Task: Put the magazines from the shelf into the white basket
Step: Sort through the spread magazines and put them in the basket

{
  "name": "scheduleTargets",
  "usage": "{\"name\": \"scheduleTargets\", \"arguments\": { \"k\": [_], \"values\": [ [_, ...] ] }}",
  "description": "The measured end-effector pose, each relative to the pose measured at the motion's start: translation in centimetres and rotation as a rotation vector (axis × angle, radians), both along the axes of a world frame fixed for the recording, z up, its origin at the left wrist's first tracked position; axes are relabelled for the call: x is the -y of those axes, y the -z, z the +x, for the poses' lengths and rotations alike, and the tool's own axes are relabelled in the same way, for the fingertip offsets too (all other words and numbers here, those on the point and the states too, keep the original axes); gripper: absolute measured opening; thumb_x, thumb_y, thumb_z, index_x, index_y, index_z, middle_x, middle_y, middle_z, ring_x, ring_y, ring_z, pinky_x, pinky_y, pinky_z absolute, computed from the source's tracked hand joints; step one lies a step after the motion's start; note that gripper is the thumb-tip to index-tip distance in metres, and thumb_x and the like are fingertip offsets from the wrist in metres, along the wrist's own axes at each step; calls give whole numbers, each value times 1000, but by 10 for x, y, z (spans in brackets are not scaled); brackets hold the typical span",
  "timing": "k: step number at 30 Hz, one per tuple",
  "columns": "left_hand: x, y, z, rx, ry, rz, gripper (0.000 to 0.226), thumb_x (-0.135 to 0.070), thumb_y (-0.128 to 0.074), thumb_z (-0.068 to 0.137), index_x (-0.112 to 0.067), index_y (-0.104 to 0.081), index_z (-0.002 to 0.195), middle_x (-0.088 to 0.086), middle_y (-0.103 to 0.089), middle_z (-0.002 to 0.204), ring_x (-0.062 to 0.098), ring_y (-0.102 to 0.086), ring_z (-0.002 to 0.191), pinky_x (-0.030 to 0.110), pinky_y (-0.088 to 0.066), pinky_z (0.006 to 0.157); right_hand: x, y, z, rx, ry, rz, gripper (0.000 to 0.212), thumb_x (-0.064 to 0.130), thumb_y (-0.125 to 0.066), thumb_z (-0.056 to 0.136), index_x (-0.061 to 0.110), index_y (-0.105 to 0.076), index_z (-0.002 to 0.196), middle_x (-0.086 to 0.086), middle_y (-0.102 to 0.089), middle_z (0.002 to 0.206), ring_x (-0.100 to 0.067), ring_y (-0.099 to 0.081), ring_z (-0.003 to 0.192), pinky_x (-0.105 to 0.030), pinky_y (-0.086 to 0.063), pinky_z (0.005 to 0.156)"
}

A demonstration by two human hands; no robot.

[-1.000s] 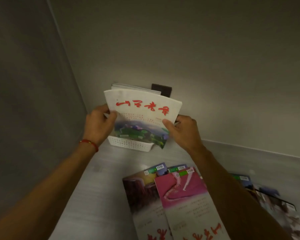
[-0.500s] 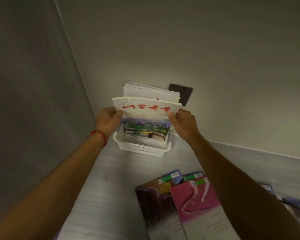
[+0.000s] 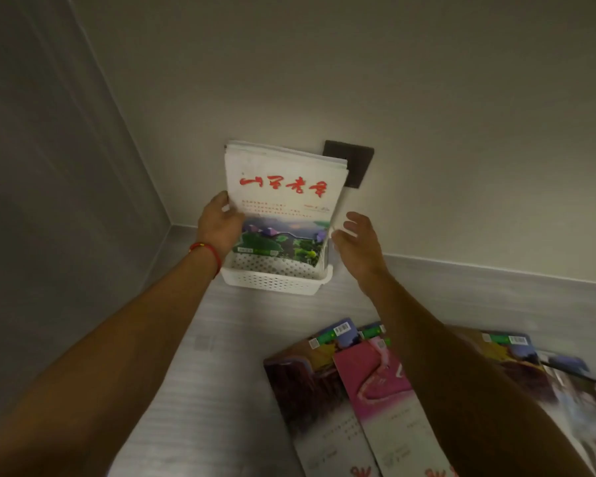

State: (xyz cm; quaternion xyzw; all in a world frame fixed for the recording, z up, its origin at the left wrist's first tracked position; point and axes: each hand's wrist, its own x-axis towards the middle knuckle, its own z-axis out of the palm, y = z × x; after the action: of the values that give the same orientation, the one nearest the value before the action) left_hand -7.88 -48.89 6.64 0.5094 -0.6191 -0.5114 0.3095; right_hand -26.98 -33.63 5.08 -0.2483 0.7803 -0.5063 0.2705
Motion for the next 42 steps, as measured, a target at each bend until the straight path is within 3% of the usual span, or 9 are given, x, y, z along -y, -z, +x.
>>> {"name": "scheduleTargets", "arguments": {
  "k": [5,10,14,18,24,31,35,39,42],
  "values": [
    [-37,15,3,4,48,-181,38,7,-55,86,-15,-53,117,11,-61,128,29,-59,120,38,-56,92,-105,22,-9,-199,13,68,30,9,-60,91,17,-60,120,-1,-63,121,-7,-62,87,-6,-45,70],
    [-169,60,-7,170,247,-346,63,11,-58,76,-5,-49,136,18,-51,139,36,-50,128,50,-45,107,-250,57,-32,-330,62,336,26,9,-63,87,13,-64,112,-5,-64,110,-21,-62,98,-22,-44,76],
    [-283,100,-28,327,600,-336,62,-18,-62,91,-23,-38,148,7,-36,155,24,-34,144,43,-30,120,-348,83,-35,-261,146,633,44,28,-68,86,17,-53,126,-10,-58,123,-26,-59,104,-37,-52,86],
    [-357,122,-38,570,741,-451,77,-15,-56,85,-35,-25,153,2,-23,161,27,-21,150,46,-31,121,-387,97,-13,-168,82,809,65,50,-63,84,22,-40,137,-7,-50,129,-26,-51,112,-44,-49,95],
    [-378,145,-24,914,902,-453,70,-54,-45,96,-40,-11,155,5,17,165,30,8,154,46,-11,126,-387,101,4,-331,-19,944,61,43,-55,89,22,-29,140,-6,-42,128,-29,-40,122,-44,-40,99],
    [-377,128,-42,937,858,-496,80,-59,-49,90,-41,-5,155,-4,9,165,25,-3,154,43,-19,125,-404,71,-21,-119,-118,307,5,28,-51,97,30,-51,102,8,-61,98,-3,-61,82,-35,-59,80],
    [-381,73,-78,756,725,-860,80,-66,-23,94,-18,-12,158,13,-13,165,34,-15,152,50,-12,123,-402,25,-51,-289,-275,207,22,36,-56,96,32,-62,117,19,-66,105,4,-62,91,-18,-51,88],
    [-378,4,-113,564,648,-1027,85,-59,-51,88,-22,-16,156,10,-12,166,32,-6,154,53,-11,123,-390,-50,-88,-423,-366,55,17,28,-61,95,26,-74,105,15,-71,95,1,-67,85,-16,-54,80],
    [-374,-32,-127,487,760,-1013,64,-51,-54,92,-33,-31,150,5,-40,156,33,-34,145,50,-28,119,-382,-96,-105,-372,-471,-34,15,25,-69,90,31,-77,100,15,-75,90,1,-70,78,-17,-57,71]
  ]
}}
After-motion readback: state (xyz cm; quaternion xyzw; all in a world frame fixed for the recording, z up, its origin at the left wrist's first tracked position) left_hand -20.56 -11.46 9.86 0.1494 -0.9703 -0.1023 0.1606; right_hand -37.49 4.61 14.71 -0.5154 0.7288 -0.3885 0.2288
